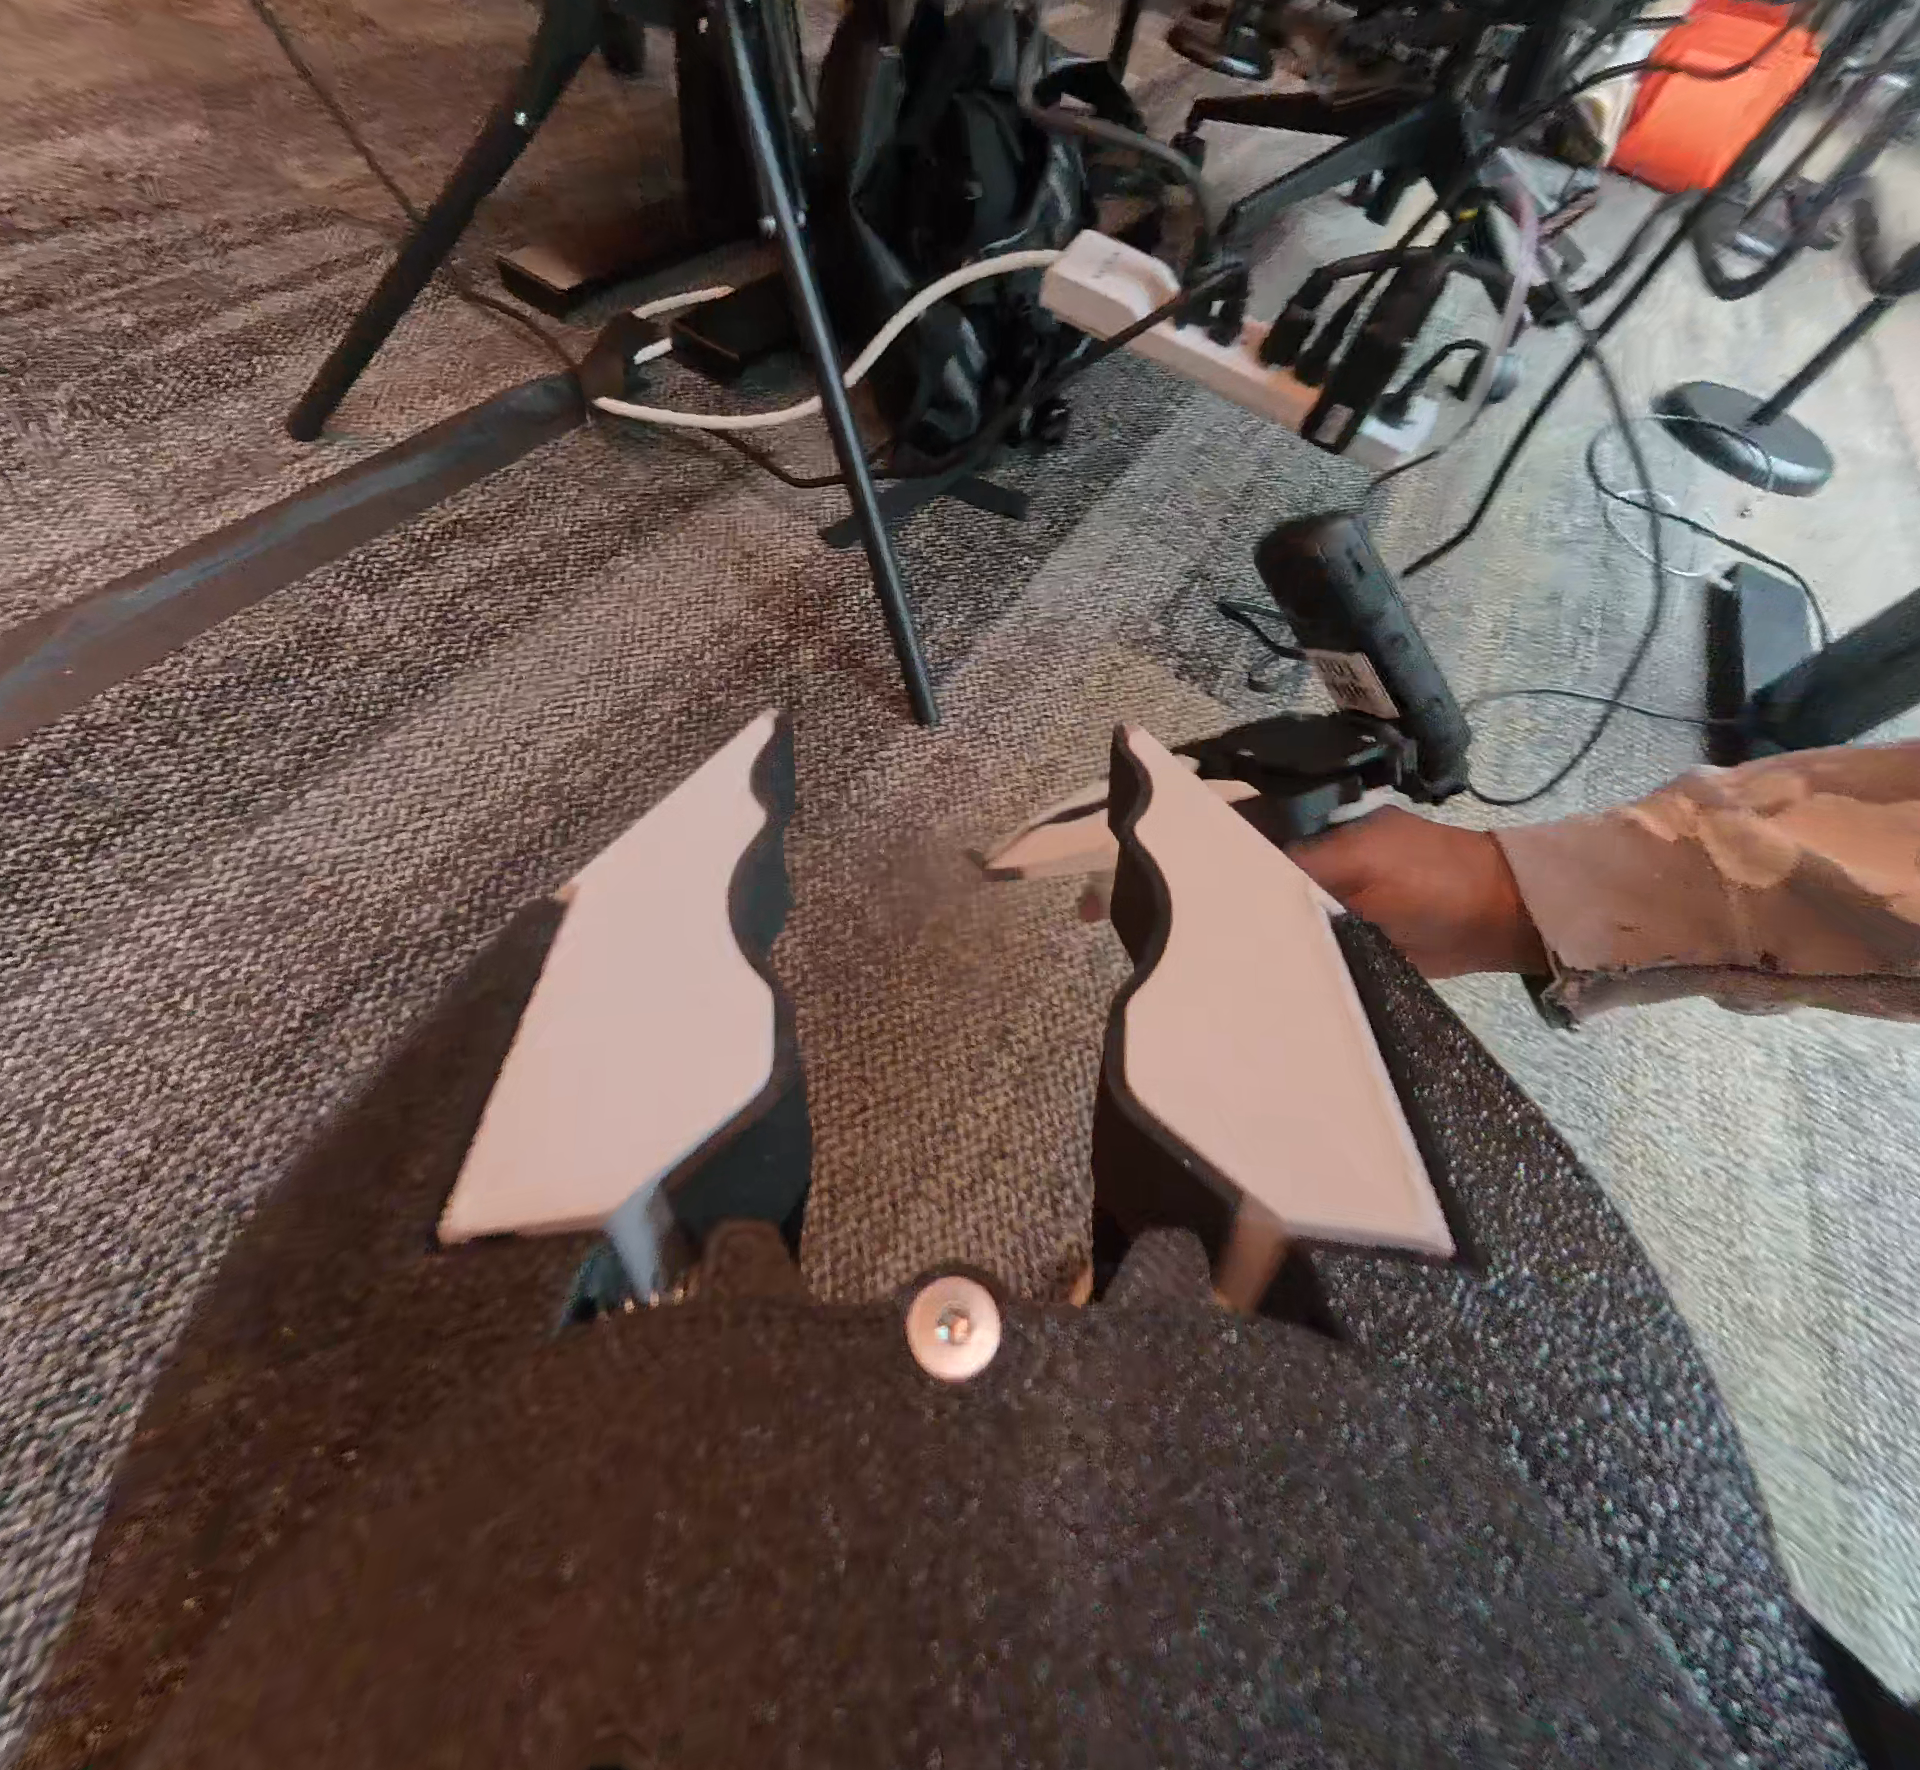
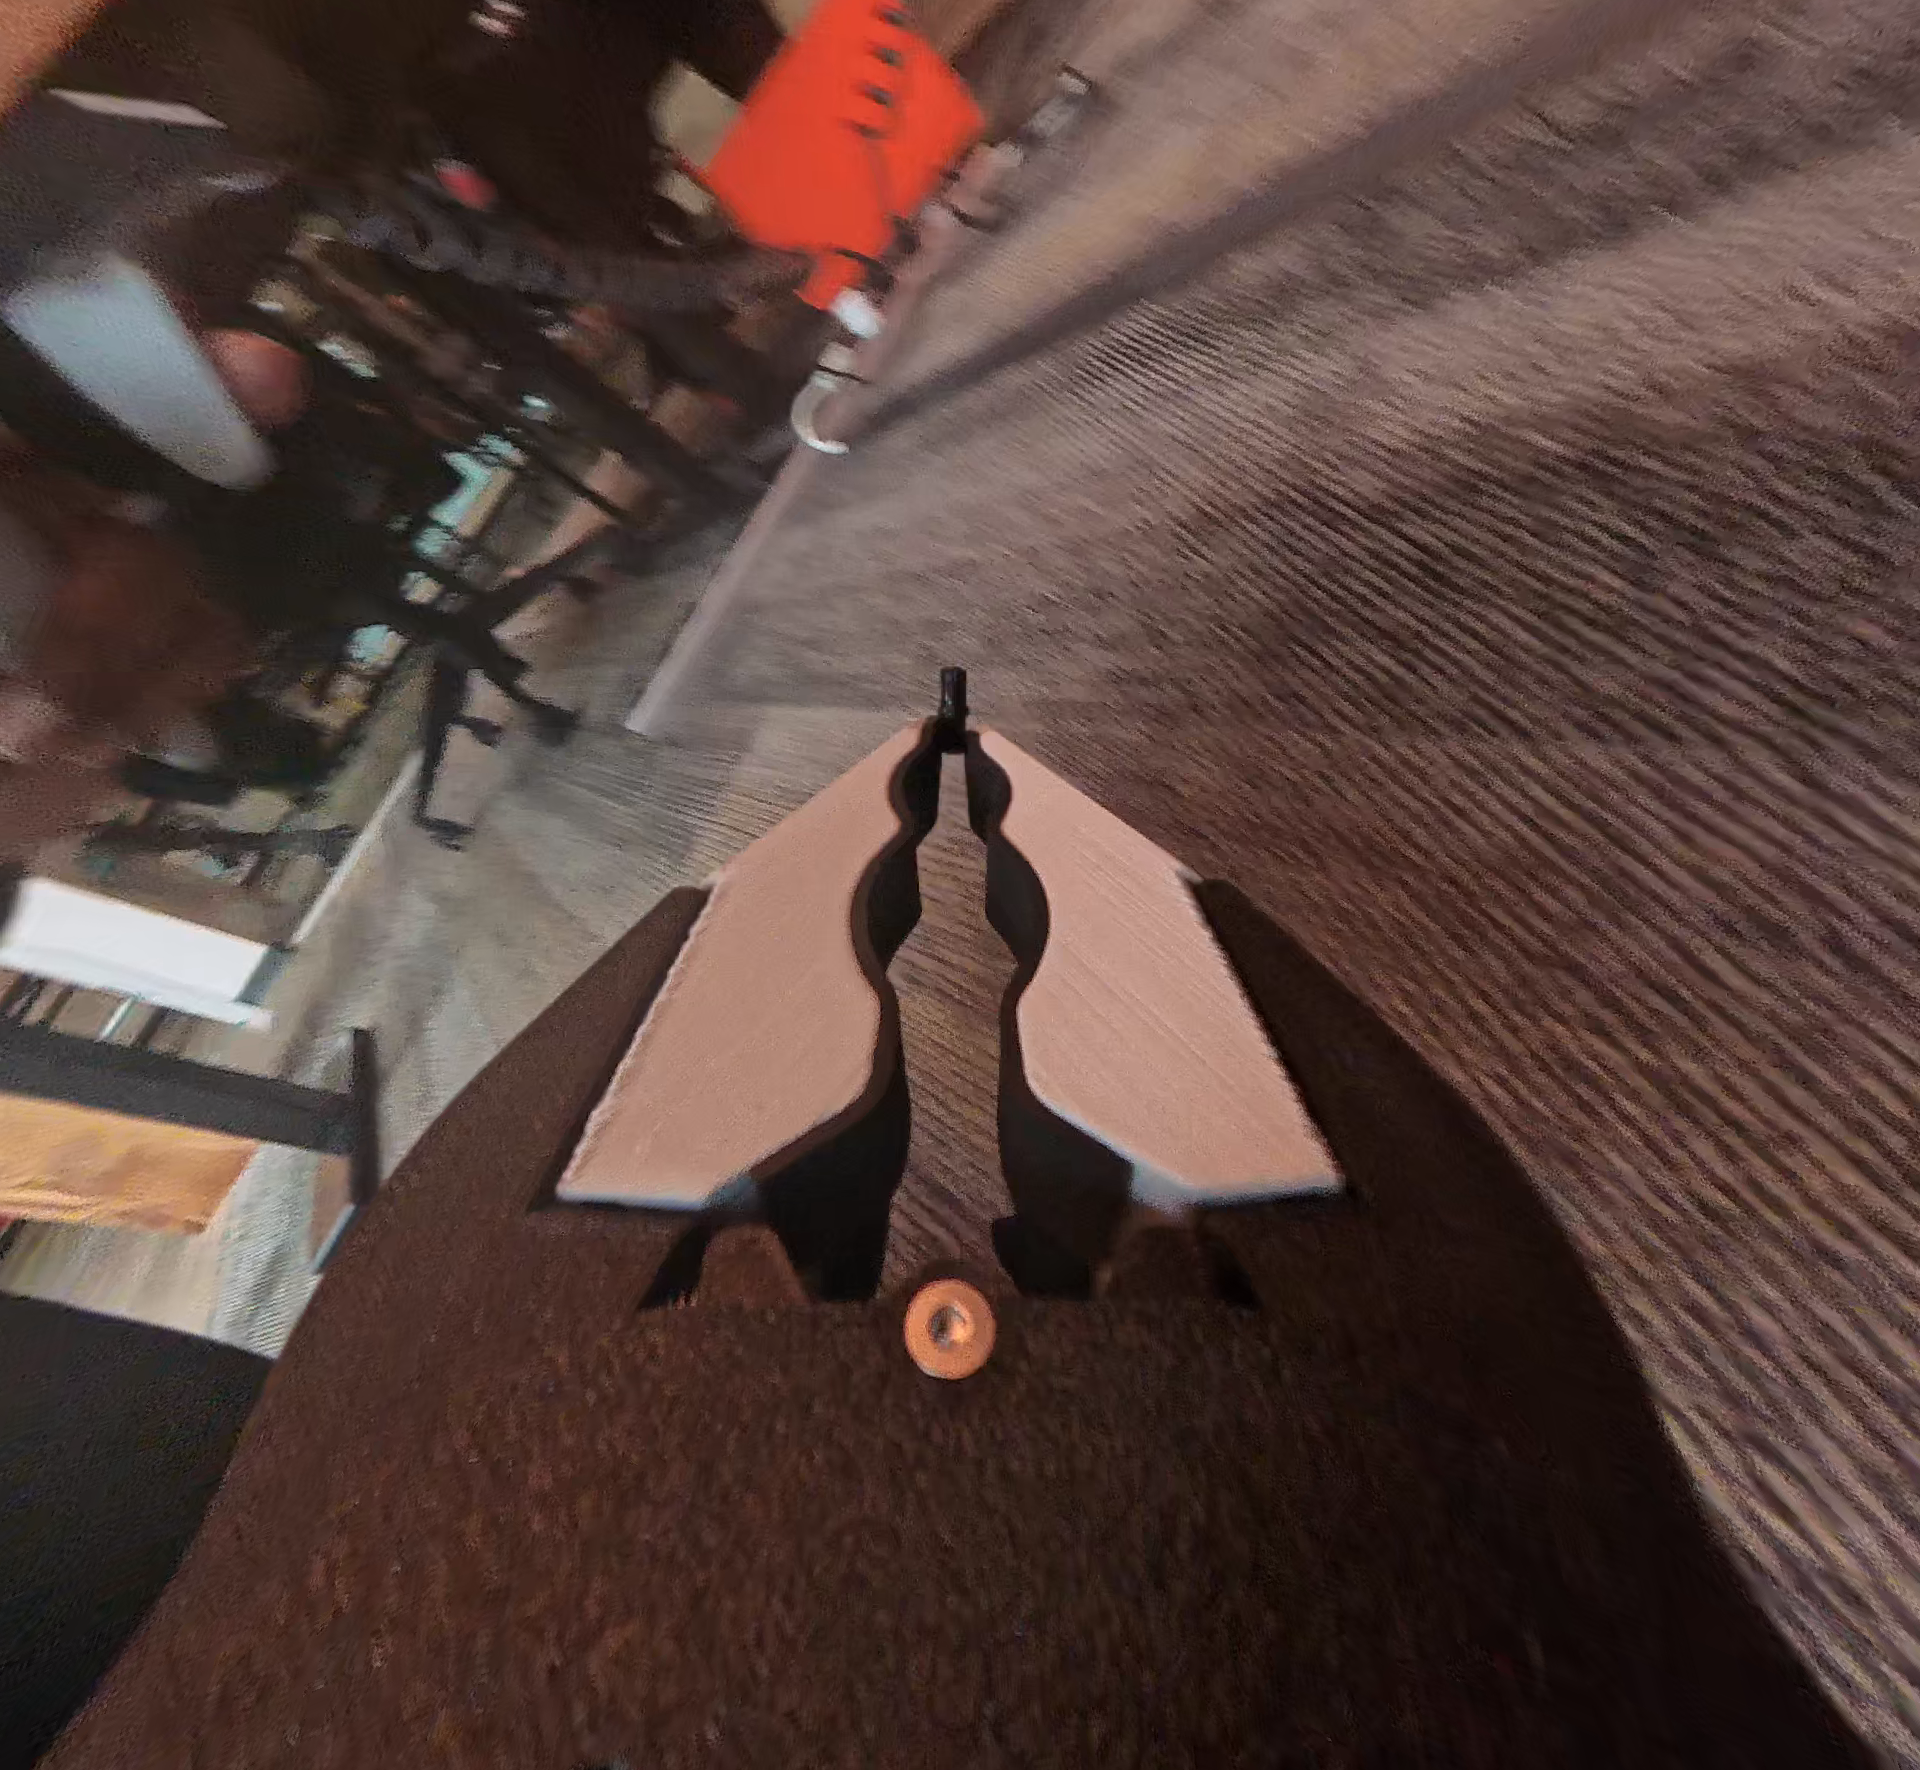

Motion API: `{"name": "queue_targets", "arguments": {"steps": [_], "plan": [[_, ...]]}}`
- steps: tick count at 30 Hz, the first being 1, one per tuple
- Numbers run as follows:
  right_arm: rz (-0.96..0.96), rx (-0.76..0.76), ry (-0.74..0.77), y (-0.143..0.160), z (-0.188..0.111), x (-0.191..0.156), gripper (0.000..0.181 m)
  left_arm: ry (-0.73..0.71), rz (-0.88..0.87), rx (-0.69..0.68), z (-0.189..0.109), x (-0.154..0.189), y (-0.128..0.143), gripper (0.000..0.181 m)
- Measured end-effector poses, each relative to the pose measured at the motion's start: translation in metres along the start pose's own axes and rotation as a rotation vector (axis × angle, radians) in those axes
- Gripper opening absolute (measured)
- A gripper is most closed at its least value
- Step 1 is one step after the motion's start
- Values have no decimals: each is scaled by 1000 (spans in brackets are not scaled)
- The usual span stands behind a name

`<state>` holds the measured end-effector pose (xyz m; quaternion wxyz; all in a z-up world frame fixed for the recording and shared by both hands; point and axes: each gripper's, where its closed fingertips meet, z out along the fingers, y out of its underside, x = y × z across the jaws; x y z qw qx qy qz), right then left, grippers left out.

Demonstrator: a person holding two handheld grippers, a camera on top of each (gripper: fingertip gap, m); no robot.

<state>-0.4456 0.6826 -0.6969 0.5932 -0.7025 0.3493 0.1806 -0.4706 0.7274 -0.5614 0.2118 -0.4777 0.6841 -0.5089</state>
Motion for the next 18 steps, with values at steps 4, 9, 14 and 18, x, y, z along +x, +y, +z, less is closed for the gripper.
{"name": "queue_targets", "arguments": {"steps": [4, 9, 14, 18], "plan": [[-135, 51, -54, -69, -3, -118, 4, -76, 32, -64, -52, 31, -41, 61], [-350, 26, 57, -155, -83, -261, 4, -138, 20, -88, -132, 92, -145, 62], [-399, -35, 194, -258, -213, -431, 4, -140, 107, -186, -212, 197, -268, 62], [-423, 1, 276, -335, -314, -575, 4, -73, 177, -179, -270, 302, -370, 61]]}}
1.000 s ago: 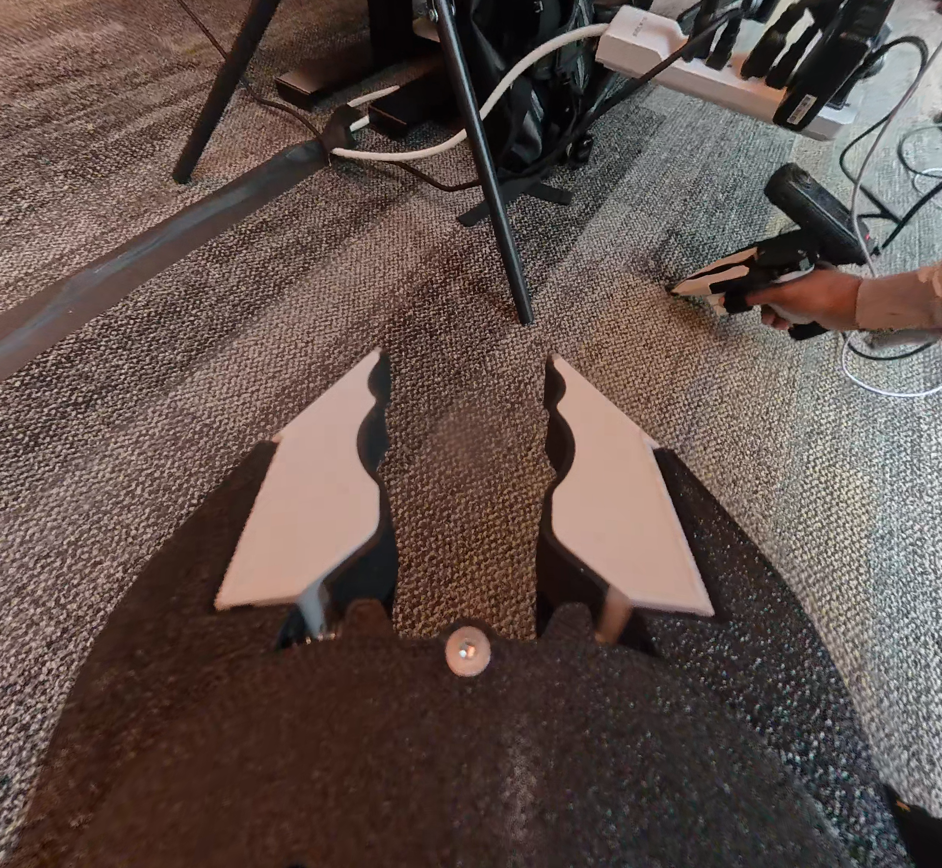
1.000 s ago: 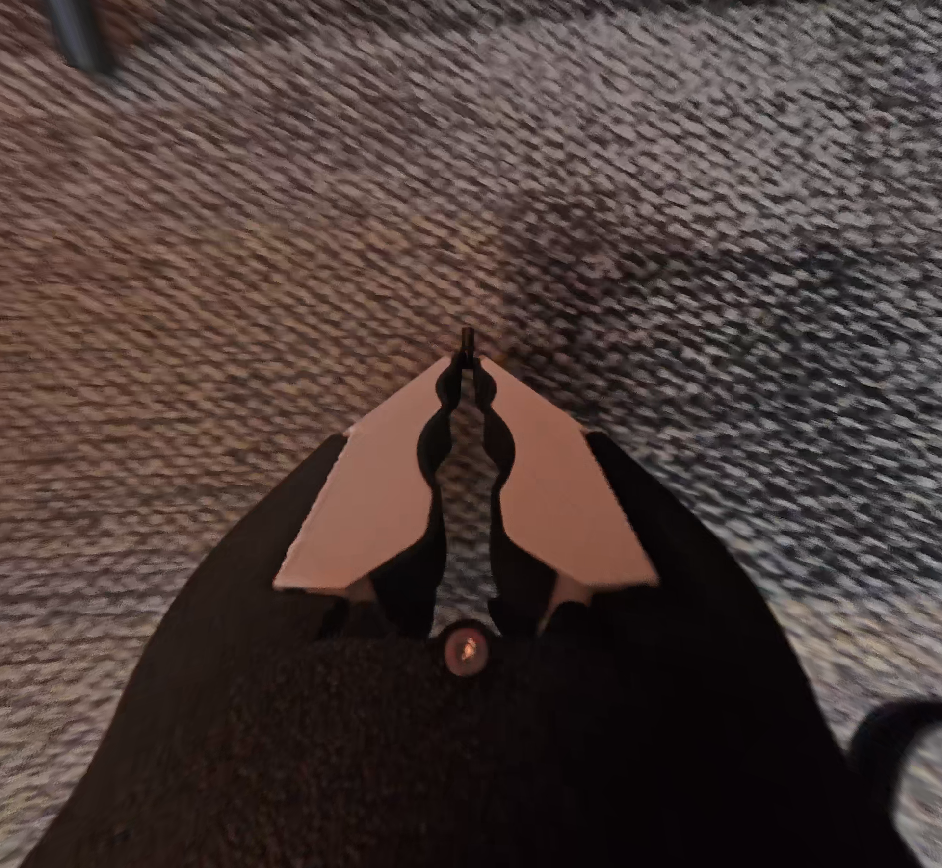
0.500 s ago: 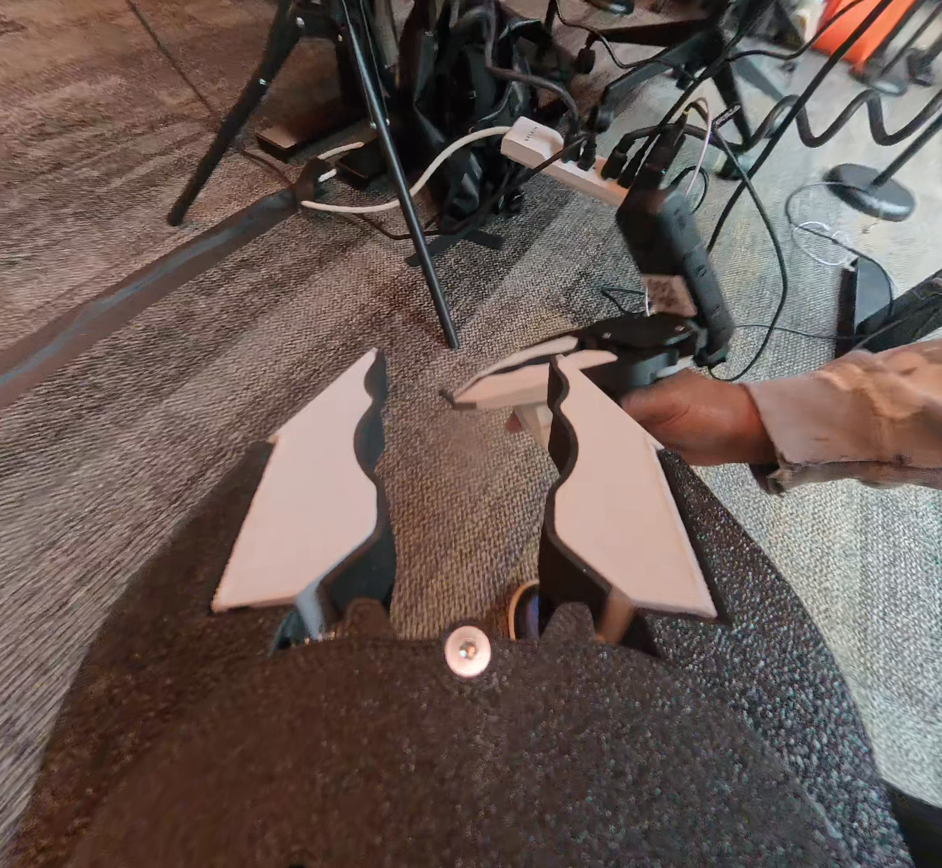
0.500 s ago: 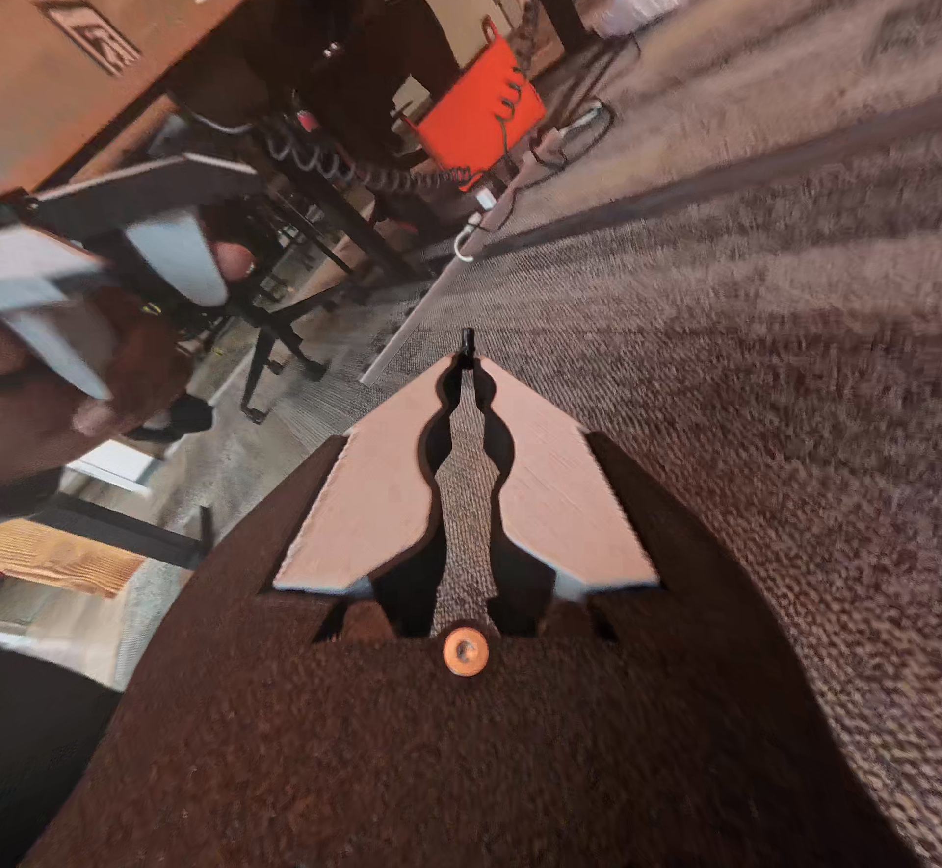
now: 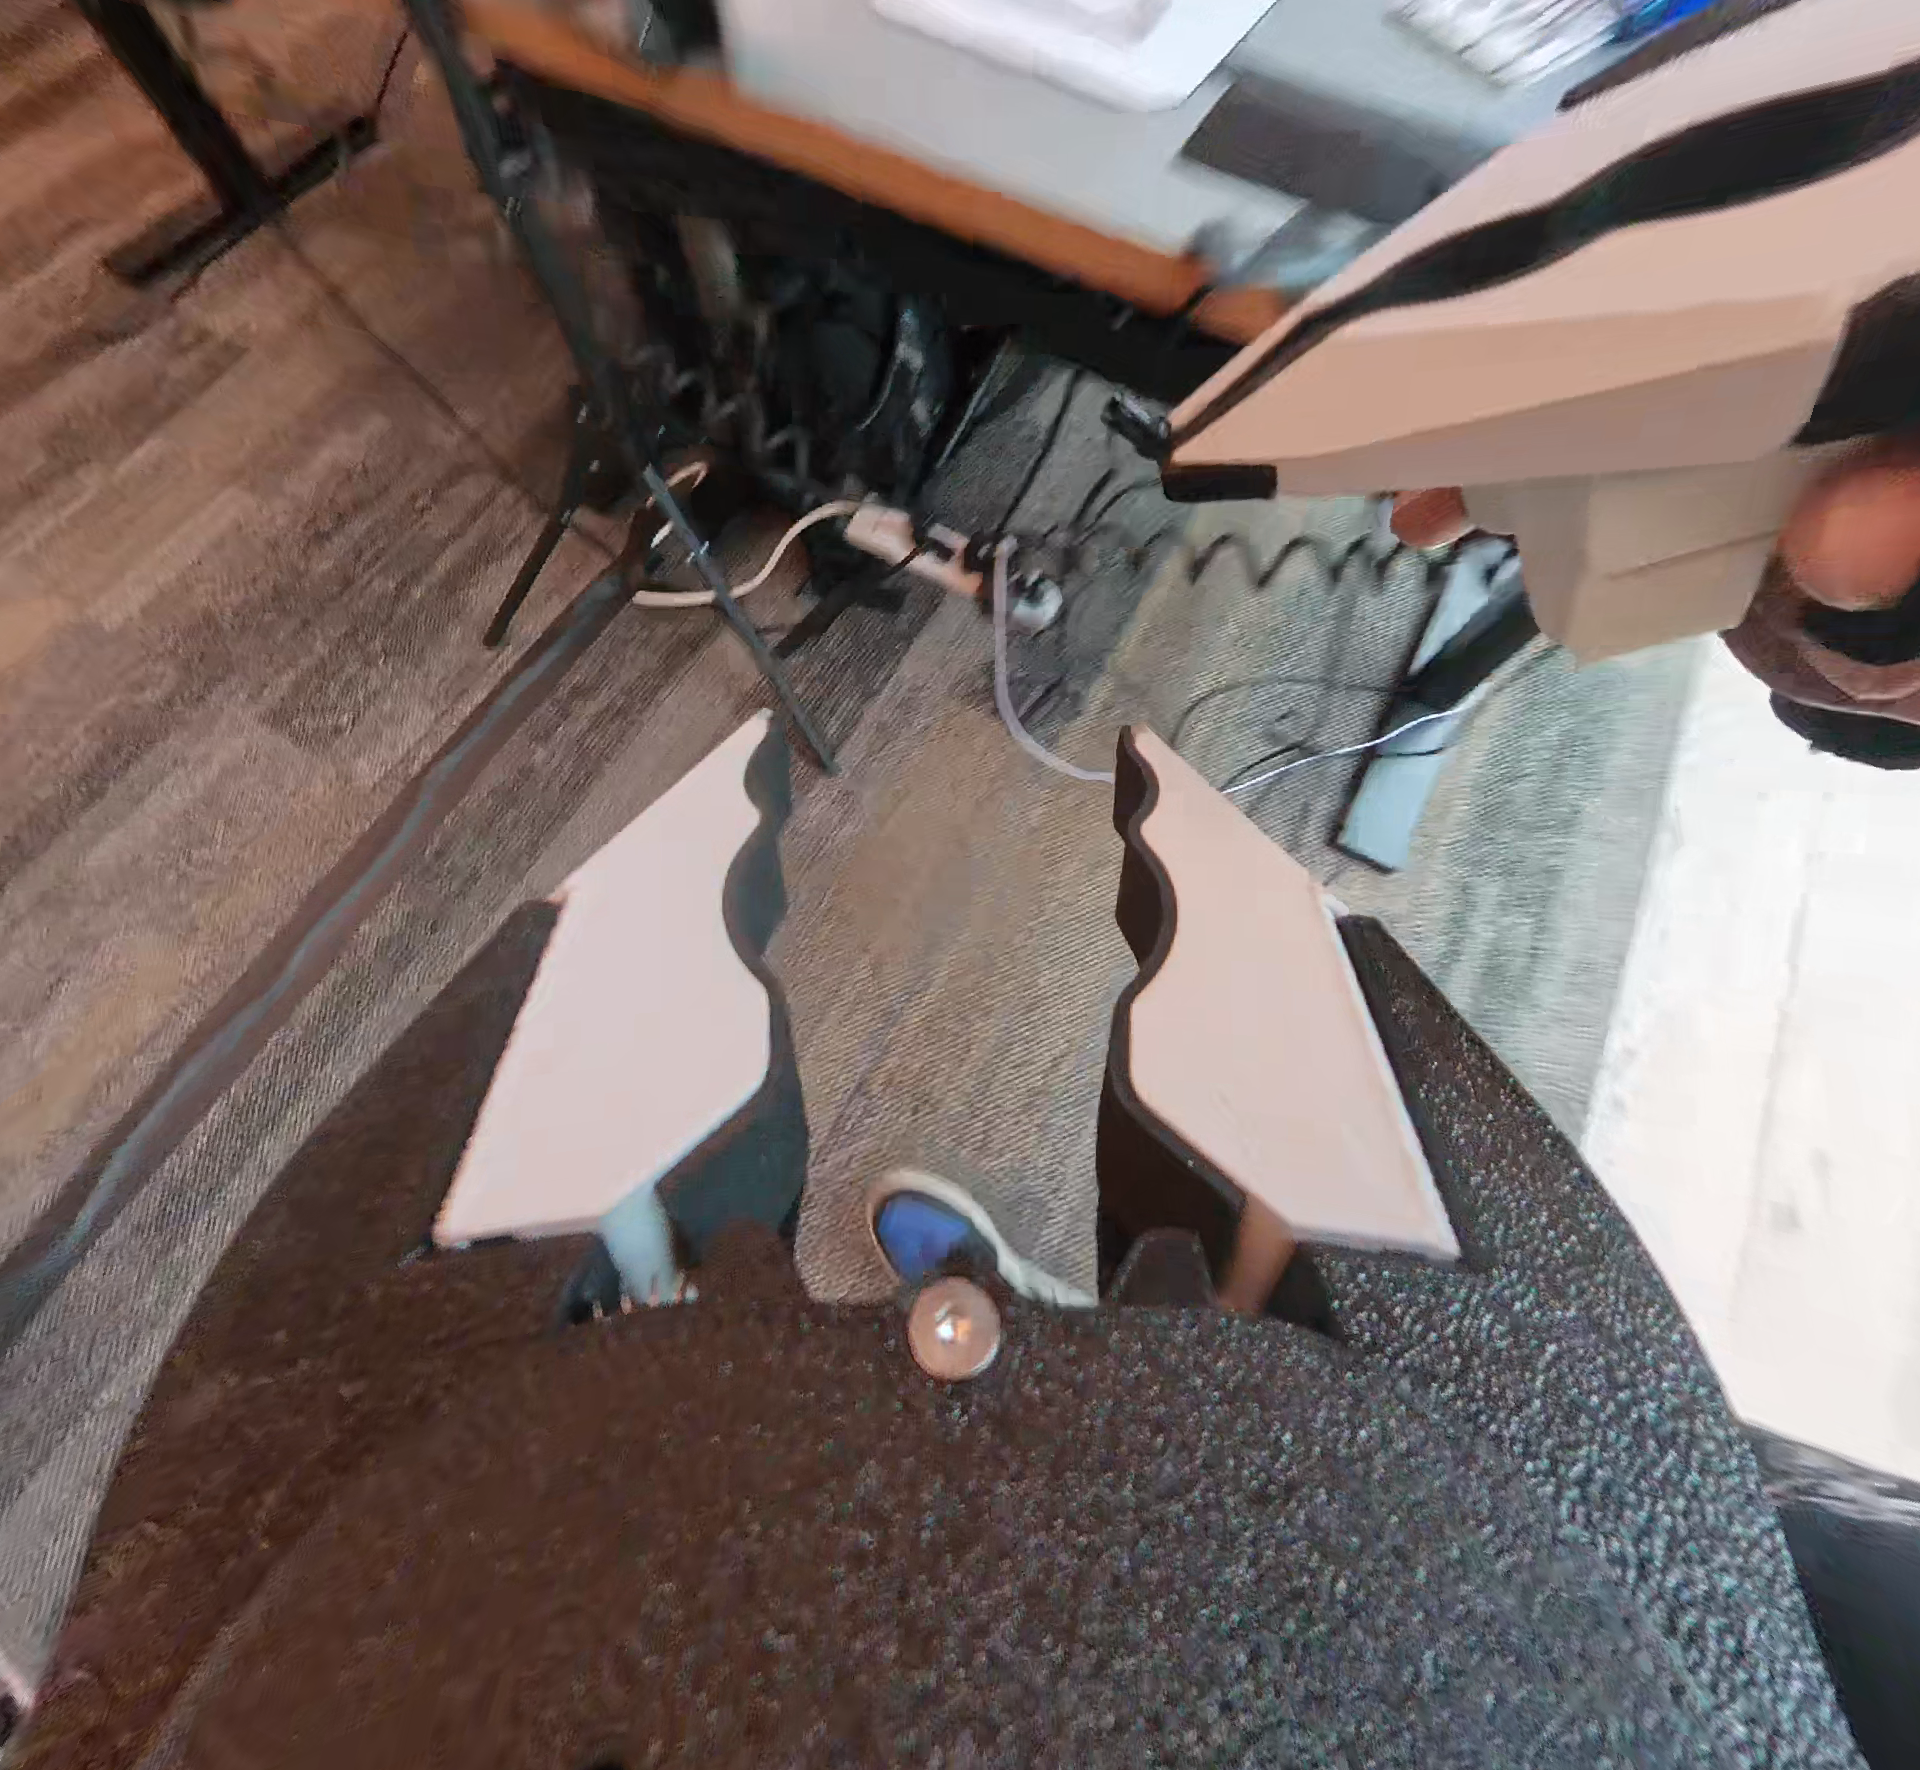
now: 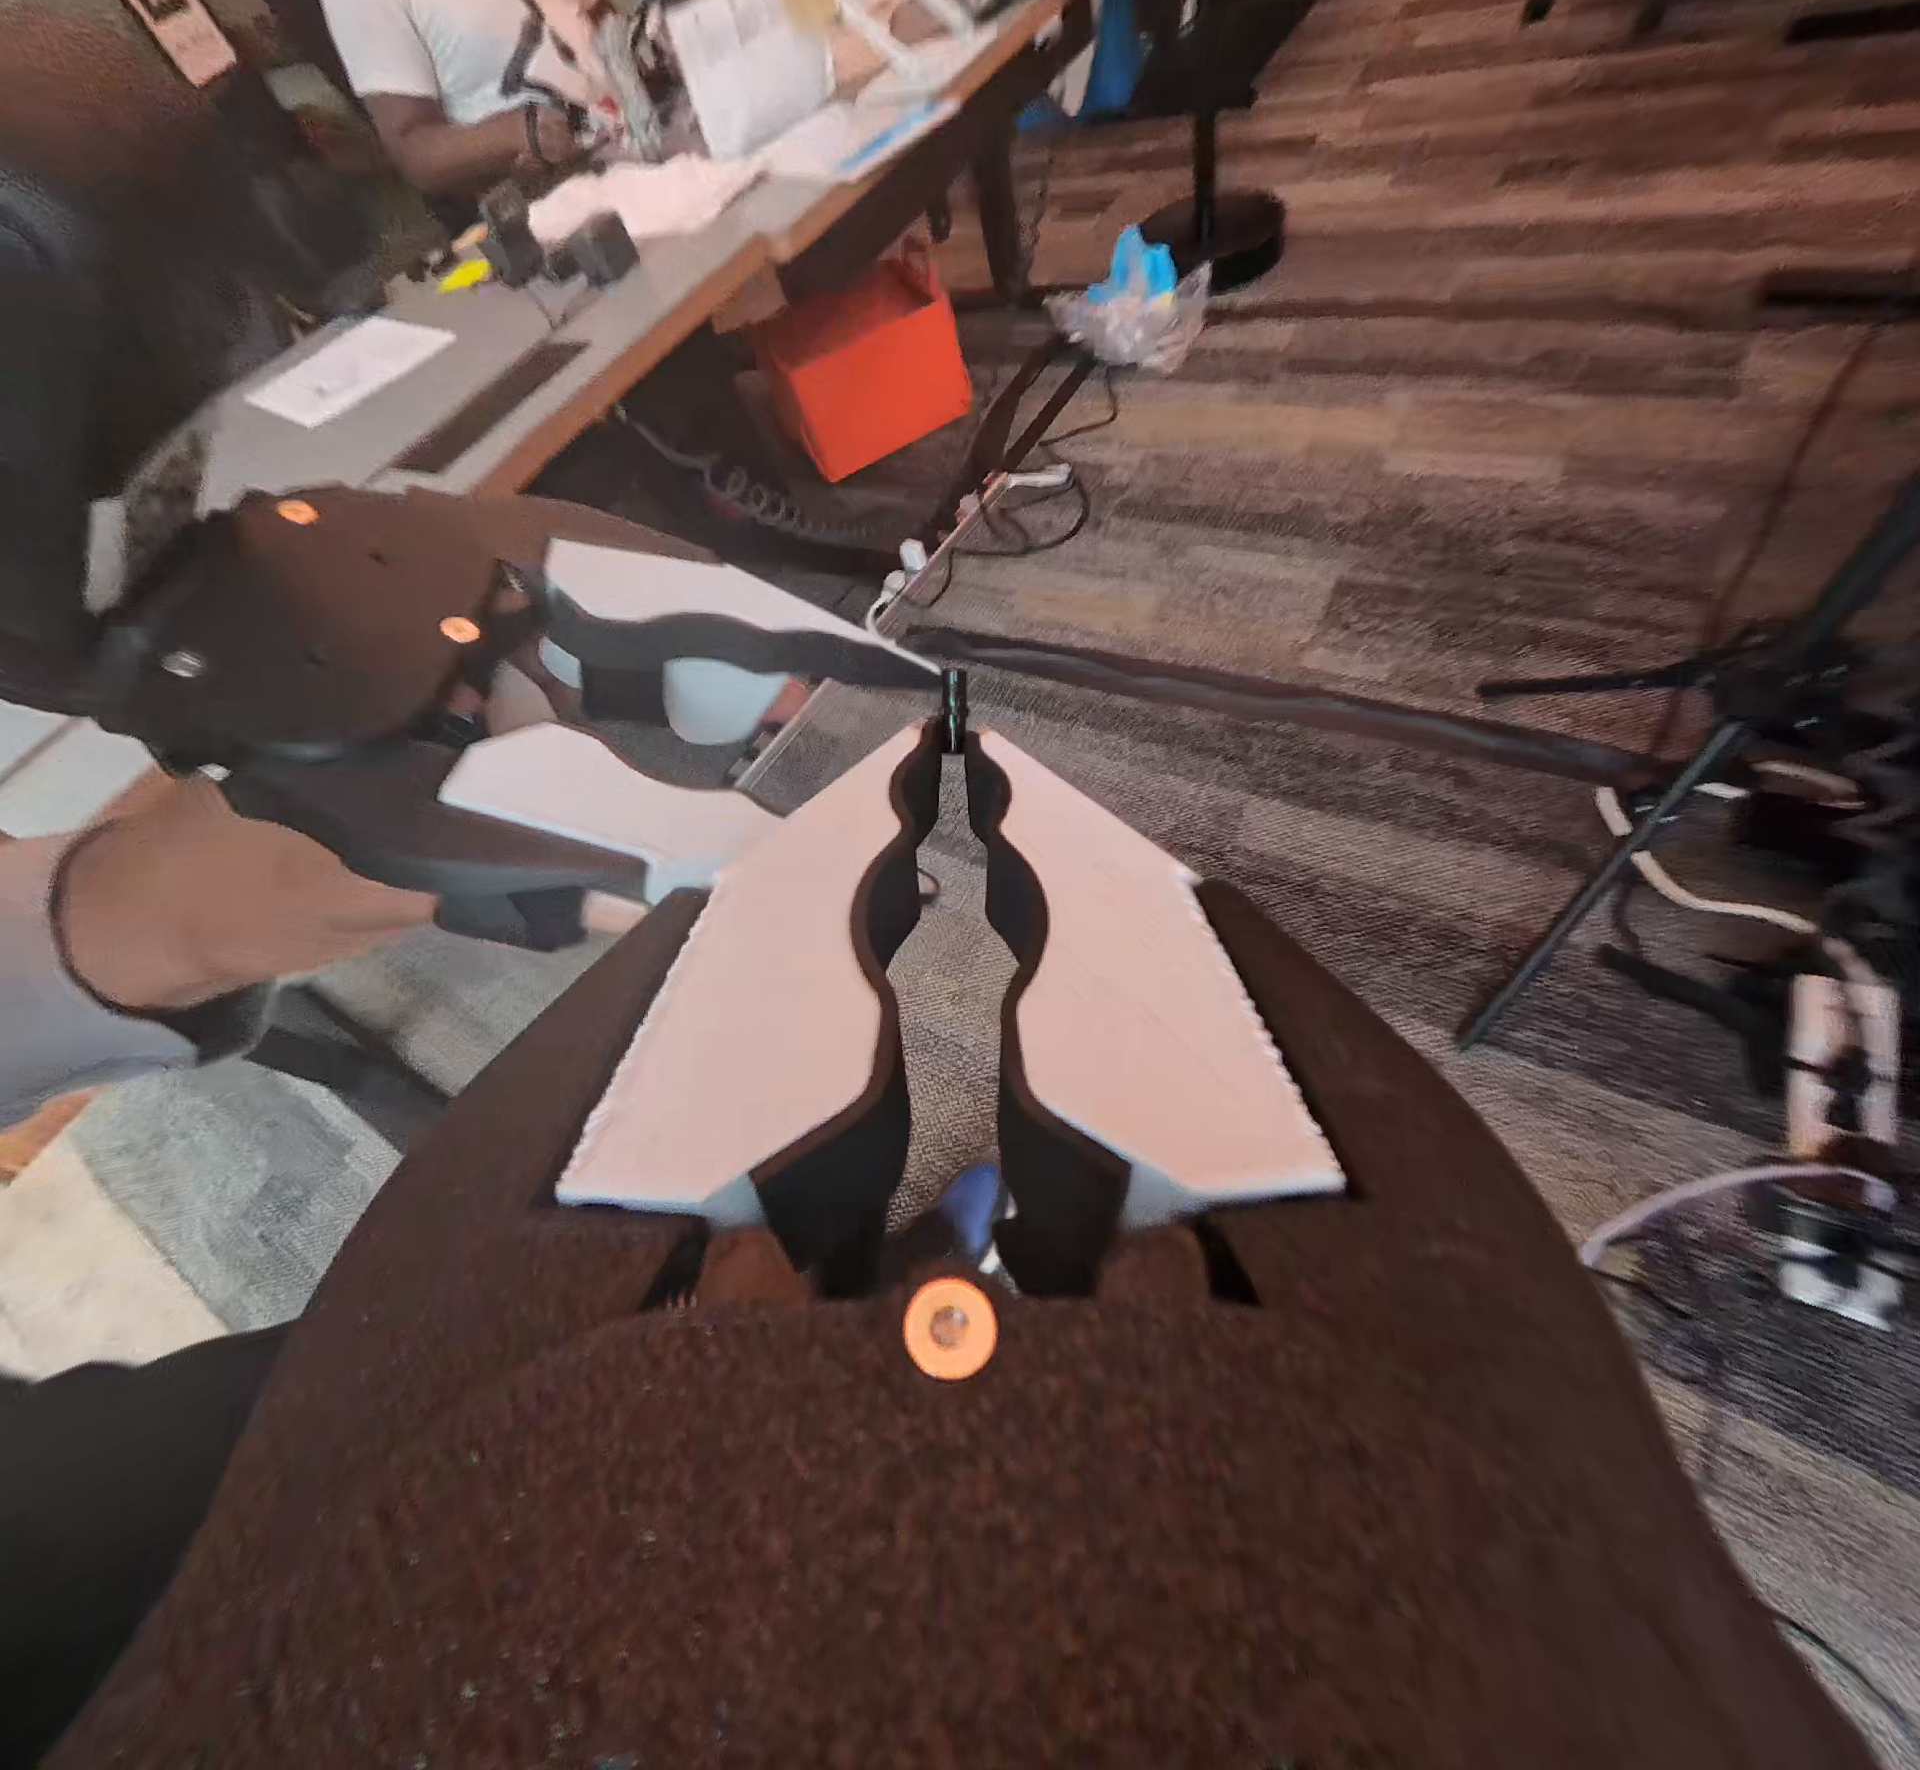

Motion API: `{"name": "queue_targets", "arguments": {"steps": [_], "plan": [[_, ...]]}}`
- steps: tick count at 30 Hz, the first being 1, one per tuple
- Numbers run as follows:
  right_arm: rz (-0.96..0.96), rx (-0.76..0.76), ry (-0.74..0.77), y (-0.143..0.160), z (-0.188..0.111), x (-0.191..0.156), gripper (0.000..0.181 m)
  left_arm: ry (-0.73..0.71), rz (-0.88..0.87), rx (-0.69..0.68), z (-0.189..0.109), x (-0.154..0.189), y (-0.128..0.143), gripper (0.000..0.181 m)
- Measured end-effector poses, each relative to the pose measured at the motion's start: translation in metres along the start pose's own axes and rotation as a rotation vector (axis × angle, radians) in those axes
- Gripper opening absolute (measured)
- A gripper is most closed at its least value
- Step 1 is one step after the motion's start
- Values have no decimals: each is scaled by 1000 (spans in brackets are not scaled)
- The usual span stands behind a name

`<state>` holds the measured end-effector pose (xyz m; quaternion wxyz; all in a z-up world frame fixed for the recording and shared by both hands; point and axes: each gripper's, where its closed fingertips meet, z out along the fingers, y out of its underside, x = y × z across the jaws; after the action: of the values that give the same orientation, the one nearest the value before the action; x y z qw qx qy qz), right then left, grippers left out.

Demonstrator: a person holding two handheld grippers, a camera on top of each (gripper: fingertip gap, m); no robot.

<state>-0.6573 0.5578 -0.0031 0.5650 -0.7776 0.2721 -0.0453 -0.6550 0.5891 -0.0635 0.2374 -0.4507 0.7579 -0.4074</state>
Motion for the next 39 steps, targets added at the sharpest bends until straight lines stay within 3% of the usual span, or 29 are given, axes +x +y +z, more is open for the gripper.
{"name": "queue_targets", "arguments": {"steps": [5, 9, 14, 22, 26, 30, 31, 39], "plan": [[28, 109, 94, -103, -145, -85, 4, 156, 63, 66, -96, 115, -121, 60], [78, 242, 178, -147, -245, -153, 4, 231, 239, 69, -161, 198, -170, 58], [150, 351, 285, -147, -333, -233, 4, 295, 410, 105, -224, 282, -183, 56], [242, 440, 351, -123, -417, -331, 3, 391, 548, 153, -308, 384, -164, 55], [249, 478, 404, -112, -458, -350, 4, 449, 611, 175, -327, 435, -159, 56], [251, 502, 451, -97, -504, -348, 4, 503, 651, 178, -328, 487, -156, 62], [256, 509, 459, -92, -515, -345, 4, 513, 659, 174, -325, 500, -155, 54], [282, 546, 475, -26, -633, -273, 3, 625, 628, 125, -265, 630, -149, 56]]}}
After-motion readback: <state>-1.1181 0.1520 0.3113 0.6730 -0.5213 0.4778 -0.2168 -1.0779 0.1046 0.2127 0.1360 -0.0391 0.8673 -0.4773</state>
